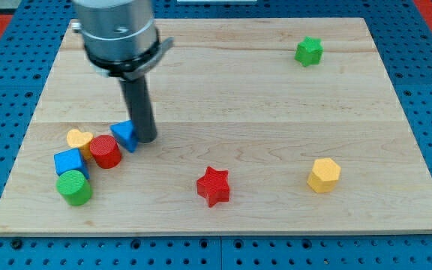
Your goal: Push the green star vertical above yellow hexagon
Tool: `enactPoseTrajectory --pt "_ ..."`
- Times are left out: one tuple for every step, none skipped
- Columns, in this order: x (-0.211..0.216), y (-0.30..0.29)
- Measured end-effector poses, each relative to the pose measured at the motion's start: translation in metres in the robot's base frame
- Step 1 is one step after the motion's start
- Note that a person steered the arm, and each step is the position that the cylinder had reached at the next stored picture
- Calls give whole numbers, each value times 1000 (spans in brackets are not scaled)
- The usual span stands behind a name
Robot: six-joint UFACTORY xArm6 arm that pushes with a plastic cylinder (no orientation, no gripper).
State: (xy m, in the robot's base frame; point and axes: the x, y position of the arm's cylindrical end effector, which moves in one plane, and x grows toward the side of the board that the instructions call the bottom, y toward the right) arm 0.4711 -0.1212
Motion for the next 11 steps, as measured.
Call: enactPoseTrajectory --pt "-6 -22" --pt "-40 33" --pt "-69 126" --pt "-86 243" --pt "-126 327" --pt "-167 357" --pt "-194 292" --pt "-238 295" --pt "-215 204" --pt "-182 209" --pt "-220 253"
